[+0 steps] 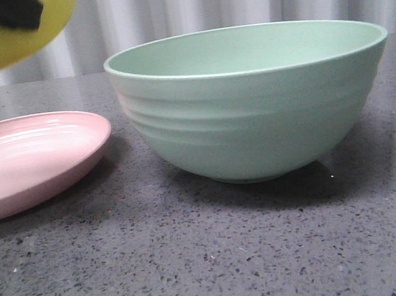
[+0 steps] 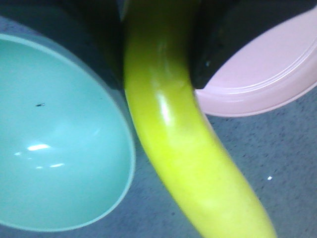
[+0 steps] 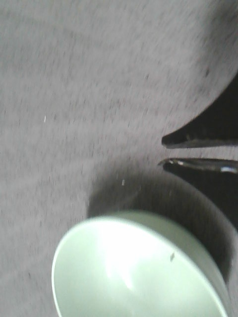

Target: Transfer banana from pink plate to green bowl

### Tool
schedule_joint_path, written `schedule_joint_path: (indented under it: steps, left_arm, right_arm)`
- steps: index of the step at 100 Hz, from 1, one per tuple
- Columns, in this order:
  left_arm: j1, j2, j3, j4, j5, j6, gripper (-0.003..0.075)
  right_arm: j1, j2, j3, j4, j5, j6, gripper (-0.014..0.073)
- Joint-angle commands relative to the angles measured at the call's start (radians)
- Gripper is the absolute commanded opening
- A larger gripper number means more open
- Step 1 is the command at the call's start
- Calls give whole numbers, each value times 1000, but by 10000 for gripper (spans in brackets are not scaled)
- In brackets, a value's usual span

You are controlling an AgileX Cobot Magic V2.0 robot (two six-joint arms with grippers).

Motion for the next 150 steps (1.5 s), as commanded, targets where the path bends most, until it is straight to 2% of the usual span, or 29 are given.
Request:
schedule_joint_path:
  steps: [1,16,26,52,77,118,132,141,150]
  left_arm:
    - [-58,-25,-46,-13,-54,3,96]
    - [-148,-25,-46,-17,-56,3,96]
    - [-197,-23,-46,-17,-69,3,96]
    - [-273,-7,-46,-18,-95,3,96]
    - [-313,15,-46,-25,-129,3,96]
    - [-313,15,-46,-35,-134,3,96]
    - [-313,15,-46,-35,-134,3,97]
    - [-313,15,-46,-35,-134,3,106]
    - [-313,15,-46,-35,-134,3,159]
  right_arm:
    - [63,59,-84,36,-59,-13,92]
    - [170,151,-159,123,-94,-13,304]
    - [231,207,-195,205,-154,-13,372]
    - [346,374,-254,358,-264,-13,374]
    - [359,494,-311,496,-292,-13,374]
    - [368,578,-321,509,-340,-13,374]
    - [370,580,-321,509,-333,-13,326]
    - [370,580,-321,509,-331,-13,213]
    - [370,580,-321,509,-327,-13,74]
